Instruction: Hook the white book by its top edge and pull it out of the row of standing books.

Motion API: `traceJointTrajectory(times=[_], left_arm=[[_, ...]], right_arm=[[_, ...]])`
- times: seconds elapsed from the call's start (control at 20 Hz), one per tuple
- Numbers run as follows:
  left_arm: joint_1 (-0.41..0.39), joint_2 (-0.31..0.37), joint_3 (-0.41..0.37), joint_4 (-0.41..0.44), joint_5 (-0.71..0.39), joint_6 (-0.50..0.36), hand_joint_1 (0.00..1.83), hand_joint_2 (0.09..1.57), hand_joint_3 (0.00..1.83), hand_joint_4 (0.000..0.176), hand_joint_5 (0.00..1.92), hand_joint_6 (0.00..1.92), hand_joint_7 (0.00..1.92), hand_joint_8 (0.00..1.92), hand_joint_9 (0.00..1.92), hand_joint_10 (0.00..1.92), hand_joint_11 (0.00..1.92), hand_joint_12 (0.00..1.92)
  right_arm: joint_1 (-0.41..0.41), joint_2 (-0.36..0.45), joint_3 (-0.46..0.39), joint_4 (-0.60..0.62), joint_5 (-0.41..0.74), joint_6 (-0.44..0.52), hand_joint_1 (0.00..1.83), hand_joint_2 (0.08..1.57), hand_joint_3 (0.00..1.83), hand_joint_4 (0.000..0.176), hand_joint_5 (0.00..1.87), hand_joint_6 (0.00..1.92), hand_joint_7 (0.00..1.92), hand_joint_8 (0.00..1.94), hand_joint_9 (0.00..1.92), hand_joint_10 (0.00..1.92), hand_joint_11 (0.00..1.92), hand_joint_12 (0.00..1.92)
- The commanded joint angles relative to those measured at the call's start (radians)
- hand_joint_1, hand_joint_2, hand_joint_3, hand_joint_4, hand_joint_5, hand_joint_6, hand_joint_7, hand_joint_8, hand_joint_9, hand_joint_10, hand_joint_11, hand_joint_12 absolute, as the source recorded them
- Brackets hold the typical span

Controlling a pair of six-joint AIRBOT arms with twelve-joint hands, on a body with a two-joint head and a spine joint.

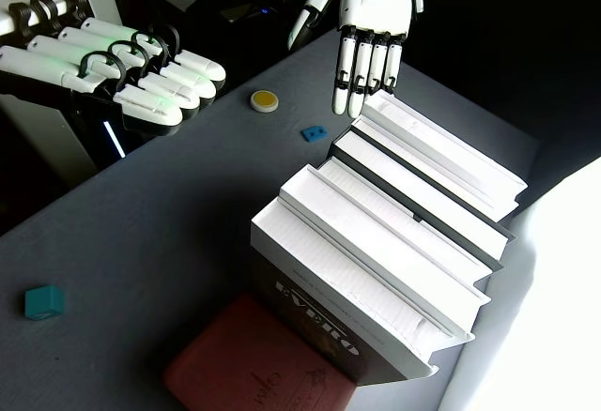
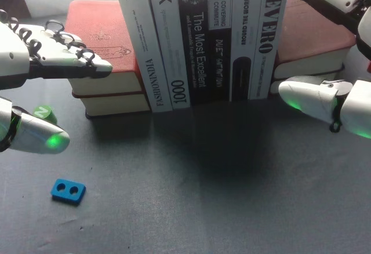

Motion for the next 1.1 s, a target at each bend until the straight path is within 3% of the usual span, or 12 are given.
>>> traceJointTrajectory(times=[0.0,0.05,0.65,1.05], left_arm=[[-0.010,0.005,0.004,-0.048,0.030,-0.004,0.00,1.07,0.18,0.000,0.01,0.00,0.00,0.01,0.00,0.00,0.00,0.00],[-0.010,0.005,0.004,-0.048,0.030,-0.004,0.00,1.13,0.06,0.000,0.00,0.00,0.00,0.00,0.00,0.00,0.00,0.00],[-0.013,0.004,0.013,-0.049,0.036,-0.009,0.00,1.13,0.04,0.000,0.00,0.00,0.01,0.00,0.00,0.00,0.00,0.00],[-0.012,0.004,0.014,-0.049,0.033,-0.009,0.00,1.15,0.03,0.000,0.02,0.01,0.01,0.00,0.00,0.00,0.00,0.00]], right_arm=[[0.015,0.002,-0.001,-0.052,0.112,0.001,0.00,1.18,0.07,0.000,0.00,0.00,0.00,0.00,0.00,0.00,0.00,0.00],[0.015,0.001,0.000,-0.053,0.113,-0.001,0.00,1.20,0.04,0.000,0.01,0.00,0.00,0.00,0.00,0.00,0.00,0.00],[0.021,-0.117,0.127,-0.073,0.151,-0.037,0.00,1.20,0.02,0.000,0.01,0.00,0.00,0.00,0.00,0.00,0.00,0.00],[0.034,-0.210,0.215,-0.014,0.153,-0.060,0.00,1.21,0.01,0.000,0.00,0.00,0.00,0.00,0.00,0.00,0.00,0.00]])
